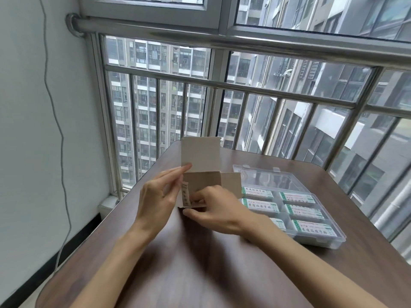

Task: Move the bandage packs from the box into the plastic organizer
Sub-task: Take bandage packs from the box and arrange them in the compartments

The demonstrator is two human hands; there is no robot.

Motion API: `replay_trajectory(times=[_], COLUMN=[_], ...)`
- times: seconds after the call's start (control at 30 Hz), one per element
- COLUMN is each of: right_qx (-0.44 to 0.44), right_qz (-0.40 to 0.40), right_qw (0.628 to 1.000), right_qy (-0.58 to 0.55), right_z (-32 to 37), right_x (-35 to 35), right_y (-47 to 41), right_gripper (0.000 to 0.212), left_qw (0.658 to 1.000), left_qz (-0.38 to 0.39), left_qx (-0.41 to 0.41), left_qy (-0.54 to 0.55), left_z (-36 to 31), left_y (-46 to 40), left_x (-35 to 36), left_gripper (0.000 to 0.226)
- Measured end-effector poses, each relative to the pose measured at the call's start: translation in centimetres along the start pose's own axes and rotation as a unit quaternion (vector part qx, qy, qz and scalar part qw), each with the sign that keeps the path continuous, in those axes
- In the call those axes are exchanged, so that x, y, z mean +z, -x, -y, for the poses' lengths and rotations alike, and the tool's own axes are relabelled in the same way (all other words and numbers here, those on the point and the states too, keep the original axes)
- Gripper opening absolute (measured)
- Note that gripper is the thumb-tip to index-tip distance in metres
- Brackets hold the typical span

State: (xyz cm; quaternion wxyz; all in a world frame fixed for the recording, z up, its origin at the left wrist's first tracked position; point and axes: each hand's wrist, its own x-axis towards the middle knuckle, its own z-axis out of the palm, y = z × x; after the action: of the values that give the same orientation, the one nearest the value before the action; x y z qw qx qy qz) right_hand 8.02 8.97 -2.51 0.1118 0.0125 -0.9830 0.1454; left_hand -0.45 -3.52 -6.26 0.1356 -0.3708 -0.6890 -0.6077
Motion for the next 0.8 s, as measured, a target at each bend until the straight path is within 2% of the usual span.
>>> replay_trajectory(times=[0.07, 0.13, 0.23, 0.3, 0.4, 0.5, 0.57, 0.63, 0.7, 0.73, 0.8], right_qx=[-0.020, -0.023, 0.012, 0.055, 0.100, 0.131, 0.137, 0.131, 0.111, 0.092, 0.040], right_qz=[-0.053, -0.071, -0.048, -0.056, -0.026, 0.012, 0.016, -0.003, -0.034, -0.060, -0.125], right_qw=[0.998, 0.987, 0.929, 0.898, 0.899, 0.897, 0.894, 0.888, 0.909, 0.936, 0.985], right_qy=[-0.031, -0.145, -0.366, -0.432, -0.425, -0.421, -0.427, -0.440, -0.401, -0.333, -0.113], right_z=[-0.5, -1.0, -0.9, -1.2, -2.0, -3.0, -3.8, -4.1, -3.5, -2.9, -1.5], right_x=[0.1, -0.2, -1.7, -2.7, -4.0, -5.5, -6.8, -7.8, -8.5, -8.3, -7.5], right_y=[0.5, 0.8, 1.4, 1.8, 2.3, 3.0, 3.5, 4.0, 4.6, 5.0, 5.5], right_gripper=[0.032, 0.021, 0.012, 0.013, 0.019, 0.020, 0.018, 0.018, 0.017, 0.017, 0.021], left_qw=[1.000, 0.998, 0.995, 0.992, 0.982, 0.958, 0.948, 0.962, 0.988, 0.995, 0.997], left_qz=[-0.003, -0.002, 0.021, 0.047, 0.100, 0.176, 0.212, 0.195, 0.123, 0.092, 0.068], left_qx=[-0.021, -0.045, -0.080, -0.109, -0.159, -0.228, -0.238, -0.190, -0.088, -0.042, 0.010], left_qy=[0.016, 0.039, 0.060, 0.048, 0.029, 0.009, -0.009, -0.008, -0.020, -0.026, -0.026], left_z=[-0.4, -1.2, -2.1, -2.4, -2.9, -3.3, -3.3, -3.3, -3.5, -3.6, -3.5], left_y=[-0.1, -0.5, -1.5, -2.5, -4.4, -6.3, -6.7, -6.3, -5.0, -4.1, -2.2], left_x=[0.0, -0.1, -0.8, -1.4, -2.0, -2.2, -2.2, -2.2, -1.8, -1.5, -0.8], left_gripper=[0.033, 0.034, 0.032, 0.029, 0.029, 0.035, 0.038, 0.040, 0.039, 0.039, 0.038])
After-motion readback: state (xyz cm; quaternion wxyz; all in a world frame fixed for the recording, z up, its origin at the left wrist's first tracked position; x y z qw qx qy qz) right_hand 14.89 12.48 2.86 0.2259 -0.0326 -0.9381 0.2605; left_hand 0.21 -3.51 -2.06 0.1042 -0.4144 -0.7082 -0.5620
